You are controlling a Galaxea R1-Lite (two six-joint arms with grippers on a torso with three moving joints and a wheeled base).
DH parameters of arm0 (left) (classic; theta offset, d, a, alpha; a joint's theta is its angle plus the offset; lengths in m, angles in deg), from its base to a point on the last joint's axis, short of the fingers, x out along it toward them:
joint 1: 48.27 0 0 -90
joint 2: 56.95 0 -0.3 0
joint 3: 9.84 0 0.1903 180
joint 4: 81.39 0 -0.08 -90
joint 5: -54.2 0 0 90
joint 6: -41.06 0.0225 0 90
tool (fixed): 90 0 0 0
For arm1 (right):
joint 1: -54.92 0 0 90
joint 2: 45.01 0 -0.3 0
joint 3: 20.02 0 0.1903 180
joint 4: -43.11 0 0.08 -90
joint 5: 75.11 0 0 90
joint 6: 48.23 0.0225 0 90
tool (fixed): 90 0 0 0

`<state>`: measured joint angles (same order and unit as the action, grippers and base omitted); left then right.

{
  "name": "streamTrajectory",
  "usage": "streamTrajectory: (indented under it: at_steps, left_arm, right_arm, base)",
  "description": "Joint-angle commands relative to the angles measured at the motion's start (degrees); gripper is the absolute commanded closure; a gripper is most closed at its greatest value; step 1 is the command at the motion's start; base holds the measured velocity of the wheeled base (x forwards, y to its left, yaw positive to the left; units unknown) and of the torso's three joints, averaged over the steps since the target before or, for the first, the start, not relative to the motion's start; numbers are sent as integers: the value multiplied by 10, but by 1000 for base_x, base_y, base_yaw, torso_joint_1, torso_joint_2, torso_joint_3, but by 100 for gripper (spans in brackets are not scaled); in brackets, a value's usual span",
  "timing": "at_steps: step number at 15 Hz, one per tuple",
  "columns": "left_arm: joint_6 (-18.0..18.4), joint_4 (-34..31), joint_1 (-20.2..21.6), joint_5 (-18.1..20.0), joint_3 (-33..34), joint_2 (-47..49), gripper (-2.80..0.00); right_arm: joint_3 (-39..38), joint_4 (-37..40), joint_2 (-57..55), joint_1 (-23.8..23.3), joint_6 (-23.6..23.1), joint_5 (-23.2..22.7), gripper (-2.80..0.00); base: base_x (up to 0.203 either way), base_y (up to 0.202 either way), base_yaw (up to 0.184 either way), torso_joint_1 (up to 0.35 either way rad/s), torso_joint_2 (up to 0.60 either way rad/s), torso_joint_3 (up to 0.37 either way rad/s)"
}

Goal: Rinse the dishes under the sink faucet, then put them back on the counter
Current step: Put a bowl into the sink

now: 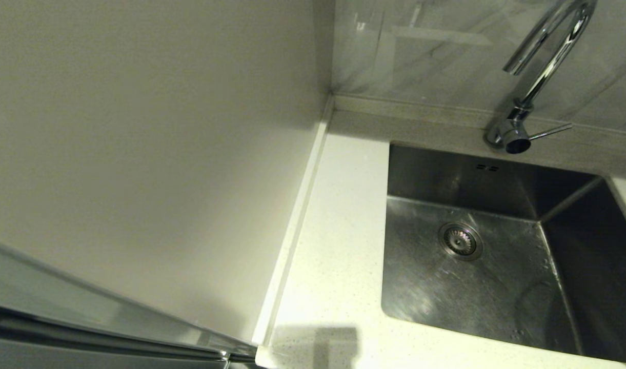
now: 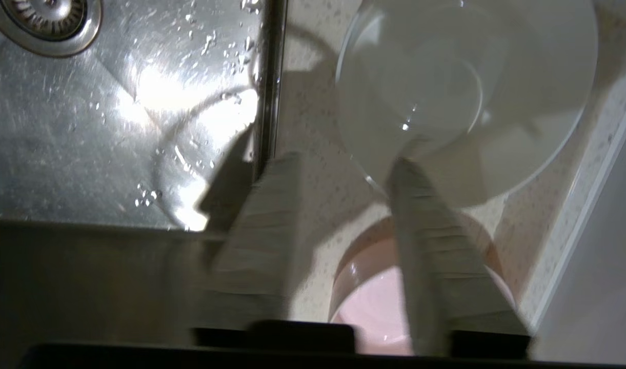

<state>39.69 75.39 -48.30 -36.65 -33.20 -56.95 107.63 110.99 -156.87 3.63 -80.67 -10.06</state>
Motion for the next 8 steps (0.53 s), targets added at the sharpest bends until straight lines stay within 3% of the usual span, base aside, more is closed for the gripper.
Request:
streamTrajectory:
  at_steps: [1,8]
  left_arm:
    - [0,0,0,0,0,-2,0]
    - [0,0,0,0,0,-2,0]
  right_arm:
    - [1,-5,-11,3,1,-3,-280]
    - [4,-12,-41,28,1,-8,-280]
  base:
    - [0,0,0,0,0,0]
    - [0,0,0,0,0,0]
